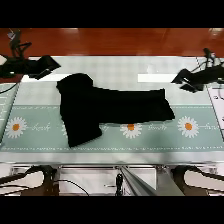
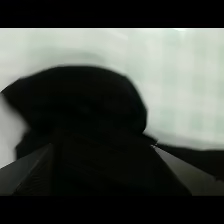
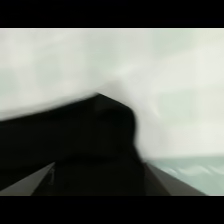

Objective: Fold the shirts.

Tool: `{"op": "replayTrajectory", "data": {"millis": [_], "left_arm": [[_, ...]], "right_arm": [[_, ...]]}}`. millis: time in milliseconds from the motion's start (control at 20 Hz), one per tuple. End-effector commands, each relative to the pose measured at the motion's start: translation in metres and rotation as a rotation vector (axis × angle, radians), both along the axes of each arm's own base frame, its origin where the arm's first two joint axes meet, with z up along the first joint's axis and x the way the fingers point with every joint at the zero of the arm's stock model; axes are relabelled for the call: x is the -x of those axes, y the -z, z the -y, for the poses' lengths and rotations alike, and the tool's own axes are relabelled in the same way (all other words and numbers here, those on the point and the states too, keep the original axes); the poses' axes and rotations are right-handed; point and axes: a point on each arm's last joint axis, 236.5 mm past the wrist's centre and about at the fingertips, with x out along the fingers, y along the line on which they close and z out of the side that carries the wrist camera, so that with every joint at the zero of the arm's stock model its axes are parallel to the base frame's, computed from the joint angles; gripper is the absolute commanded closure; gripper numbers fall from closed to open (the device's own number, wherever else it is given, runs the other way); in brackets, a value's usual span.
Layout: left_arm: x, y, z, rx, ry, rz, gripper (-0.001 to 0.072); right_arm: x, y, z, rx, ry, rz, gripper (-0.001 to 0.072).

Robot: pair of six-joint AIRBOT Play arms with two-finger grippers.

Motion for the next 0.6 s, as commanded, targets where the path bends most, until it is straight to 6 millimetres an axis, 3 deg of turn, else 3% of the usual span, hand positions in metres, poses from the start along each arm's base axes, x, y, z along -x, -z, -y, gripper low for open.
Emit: {"op": "replayTrajectory", "data": {"millis": [0,100,200,300,550], "left_arm": [[0.063,0.026,-0.042,0.035,0.015,-0.249,0.0004],[0.112,0.063,-0.051,0.099,0.002,-0.432,0.0004],[0.153,0.099,-0.048,0.171,-0.041,-0.554,0.0004],[0.175,0.125,-0.038,0.213,-0.049,-0.586,0.0004],[0.153,0.137,0.005,0.37,-0.07,-0.44,0.0004]], "right_arm": [[0.076,0.004,0.073,0.22,-0.011,-0.182,0.0094],[0.101,0.016,0.081,0.214,0.098,-0.157,0.0093],[0.114,0.031,0.06,0.081,0.173,-0.084,0.0092],[0.123,0.04,0.034,-0.078,0.22,-0.023,0.0092],[0.14,0.054,-0.011,-0.276,0.21,-0.035,0.0093]]}}
